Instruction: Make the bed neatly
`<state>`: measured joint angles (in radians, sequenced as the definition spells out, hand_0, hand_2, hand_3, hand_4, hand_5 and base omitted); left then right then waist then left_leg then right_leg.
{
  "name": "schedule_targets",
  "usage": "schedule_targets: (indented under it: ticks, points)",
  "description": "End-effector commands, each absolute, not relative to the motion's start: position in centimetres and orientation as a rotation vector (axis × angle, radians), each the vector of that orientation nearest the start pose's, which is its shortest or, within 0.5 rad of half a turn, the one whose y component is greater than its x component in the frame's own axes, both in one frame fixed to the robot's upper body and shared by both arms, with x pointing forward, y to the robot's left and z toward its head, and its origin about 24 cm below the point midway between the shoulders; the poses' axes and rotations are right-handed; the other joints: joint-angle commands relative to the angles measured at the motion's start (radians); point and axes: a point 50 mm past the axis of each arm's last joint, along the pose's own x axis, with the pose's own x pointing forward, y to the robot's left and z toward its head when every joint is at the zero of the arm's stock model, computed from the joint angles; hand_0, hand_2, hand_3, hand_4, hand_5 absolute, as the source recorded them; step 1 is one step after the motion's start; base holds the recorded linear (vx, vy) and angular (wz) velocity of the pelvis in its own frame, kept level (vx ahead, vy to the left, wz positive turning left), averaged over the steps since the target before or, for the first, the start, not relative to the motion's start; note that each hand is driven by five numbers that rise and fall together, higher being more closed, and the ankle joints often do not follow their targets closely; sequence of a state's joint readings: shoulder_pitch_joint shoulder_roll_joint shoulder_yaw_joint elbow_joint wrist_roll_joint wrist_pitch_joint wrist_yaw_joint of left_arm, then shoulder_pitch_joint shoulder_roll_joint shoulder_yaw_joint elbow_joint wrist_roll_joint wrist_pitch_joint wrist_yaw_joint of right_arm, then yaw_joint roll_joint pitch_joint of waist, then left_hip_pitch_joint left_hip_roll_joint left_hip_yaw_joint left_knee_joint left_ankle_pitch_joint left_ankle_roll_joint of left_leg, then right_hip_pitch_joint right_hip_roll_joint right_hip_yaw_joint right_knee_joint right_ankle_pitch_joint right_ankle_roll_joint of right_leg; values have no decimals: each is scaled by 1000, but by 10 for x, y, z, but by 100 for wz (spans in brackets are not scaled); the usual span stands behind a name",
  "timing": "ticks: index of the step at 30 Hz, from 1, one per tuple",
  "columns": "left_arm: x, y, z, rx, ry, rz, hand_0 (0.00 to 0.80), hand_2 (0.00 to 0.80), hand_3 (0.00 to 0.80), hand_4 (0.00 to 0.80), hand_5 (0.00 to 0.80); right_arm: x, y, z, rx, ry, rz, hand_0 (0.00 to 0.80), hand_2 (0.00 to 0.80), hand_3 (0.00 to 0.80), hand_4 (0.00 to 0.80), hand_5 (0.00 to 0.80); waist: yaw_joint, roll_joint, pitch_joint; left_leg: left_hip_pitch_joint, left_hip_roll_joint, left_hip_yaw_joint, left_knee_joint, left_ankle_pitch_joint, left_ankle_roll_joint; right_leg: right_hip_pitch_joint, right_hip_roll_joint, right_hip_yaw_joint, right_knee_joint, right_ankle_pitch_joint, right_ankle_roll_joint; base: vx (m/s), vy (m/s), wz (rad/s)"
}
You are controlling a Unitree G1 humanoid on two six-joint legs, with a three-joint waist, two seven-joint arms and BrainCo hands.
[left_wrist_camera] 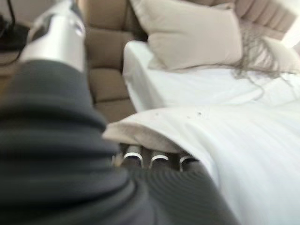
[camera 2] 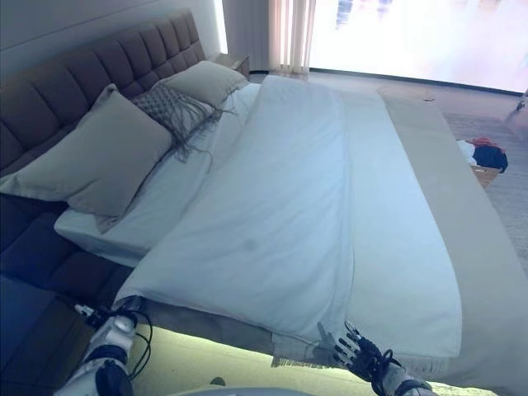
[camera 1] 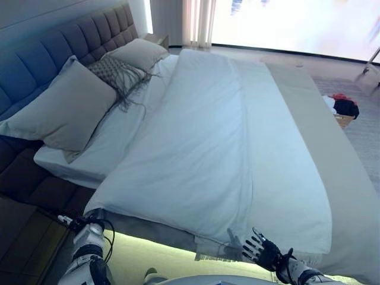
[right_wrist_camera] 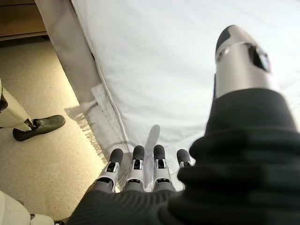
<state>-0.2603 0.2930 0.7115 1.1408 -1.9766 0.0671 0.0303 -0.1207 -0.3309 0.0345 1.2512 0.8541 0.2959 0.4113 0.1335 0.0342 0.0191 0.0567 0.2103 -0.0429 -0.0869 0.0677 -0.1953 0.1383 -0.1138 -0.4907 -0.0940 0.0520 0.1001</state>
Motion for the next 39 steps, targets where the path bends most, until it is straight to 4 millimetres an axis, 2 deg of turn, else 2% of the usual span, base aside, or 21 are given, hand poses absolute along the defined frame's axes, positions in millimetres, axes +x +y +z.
schedule_targets:
  ticks: [1,7,11,14,22,27,30,35,39]
  points:
    - [49,481,1,-1422,-716,1331,0,0,0,0,0,119,-254,-142,782,1090,-250,0,0,0,0,0,164,-34,-38,-71,-84,-28,0,0,47,54,-117,3,7,-67,75,15,53,2]
    - [58,467,-13,-1505,-579,1174,0,0,0,0,0,116,-263,-140,768,1080,-259,0,0,0,0,0,165,-44,-22,-73,-85,-26,0,-6,50,52,-118,-3,7,-69,71,9,33,10]
    - [62,457,-23,-1503,-466,1129,0,0,0,0,0,115,-265,-140,766,1076,-255,0,0,0,0,0,166,-50,-18,-69,-83,-23,0,-11,50,49,-117,-3,7,-69,68,2,4,1]
    - [66,441,-39,-1476,-273,1101,0,0,0,0,0,116,-266,-139,758,1085,-244,0,0,0,0,0,159,-54,-16,-63,-82,-16,0,-15,51,48,-116,0,7,-70,64,5,1,1]
    - [62,422,-61,-1424,-60,1153,0,0,0,0,0,117,-267,-138,761,1074,-227,0,0,0,0,0,138,-51,-16,-53,-79,5,0,-21,52,43,-115,11,7,-67,62,14,-8,8]
    - [57,402,-79,-1413,143,1135,0,0,0,0,0,117,-272,-136,746,1075,-223,0,0,0,0,0,123,-47,-13,-43,-77,27,0,-27,54,37,-117,22,7,-62,63,3,-15,30]
    - [56,387,-90,-1442,218,1104,0,0,0,0,0,117,-276,-135,742,1071,-233,0,0,0,0,0,114,-45,-9,-36,-76,40,0,-29,56,34,-119,26,7,-56,65,9,-25,36]
    - [63,354,-105,-1593,158,935,0,0,0,0,0,115,-277,-135,752,1055,-250,0,0,0,0,0,112,-49,-1,-26,-73,54,0,-36,58,30,-122,32,7,-50,66,1,-40,36]
    - [56,322,-125,-1461,364,869,0,0,0,0,0,116,-272,-137,758,1054,-255,0,0,0,0,0,118,-57,7,-17,-72,57,0,-41,61,32,-121,33,7,-46,63,-6,-53,-4]
